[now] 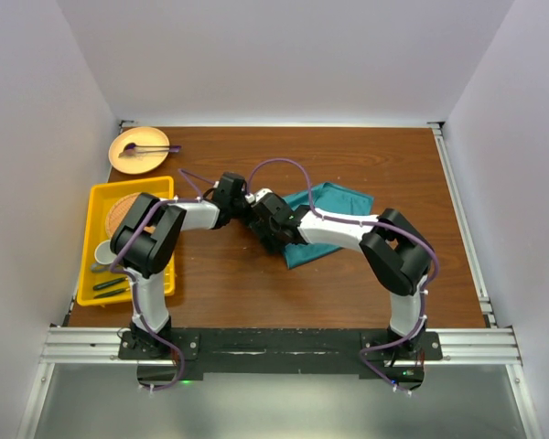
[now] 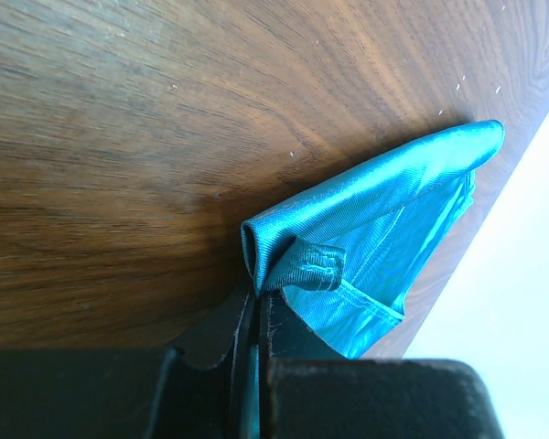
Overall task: Fold the napkin, place the utensils inside, and roll it up
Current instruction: Roll the napkin with the utensil
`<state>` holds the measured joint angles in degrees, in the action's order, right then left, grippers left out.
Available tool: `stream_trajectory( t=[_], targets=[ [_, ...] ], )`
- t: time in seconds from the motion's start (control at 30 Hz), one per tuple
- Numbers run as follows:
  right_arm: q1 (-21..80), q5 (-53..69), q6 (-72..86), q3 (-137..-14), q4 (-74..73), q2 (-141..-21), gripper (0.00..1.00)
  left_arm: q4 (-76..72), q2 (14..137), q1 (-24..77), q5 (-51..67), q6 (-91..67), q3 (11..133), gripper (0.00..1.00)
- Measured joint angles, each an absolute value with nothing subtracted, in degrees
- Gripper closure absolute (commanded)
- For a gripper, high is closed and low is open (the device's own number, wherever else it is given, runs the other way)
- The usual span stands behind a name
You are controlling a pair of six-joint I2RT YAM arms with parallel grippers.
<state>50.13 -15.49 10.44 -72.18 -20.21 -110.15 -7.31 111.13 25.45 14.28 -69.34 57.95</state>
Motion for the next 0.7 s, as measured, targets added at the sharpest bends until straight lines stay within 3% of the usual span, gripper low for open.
stream_trajectory(
  t=[0.13, 0.37, 0.7],
  targets=[
    [49.9, -14.8, 9.8, -73.2, -21.9, -109.8, 0.23, -7.3, 111.1, 25.4, 14.5, -69.3, 58.0, 0.95],
    [48.2, -11.3, 8.8, -73.7, -21.5, -109.7, 0.28, -6.9, 110.3, 25.2, 14.7, -67.6, 58.0, 0.62],
    [45.7, -7.8, 8.5, -73.7, -18.8, -111.4, 0.36, -4.4, 108.1, 23.8, 14.6, -62.9, 58.0, 0.42]
  ],
)
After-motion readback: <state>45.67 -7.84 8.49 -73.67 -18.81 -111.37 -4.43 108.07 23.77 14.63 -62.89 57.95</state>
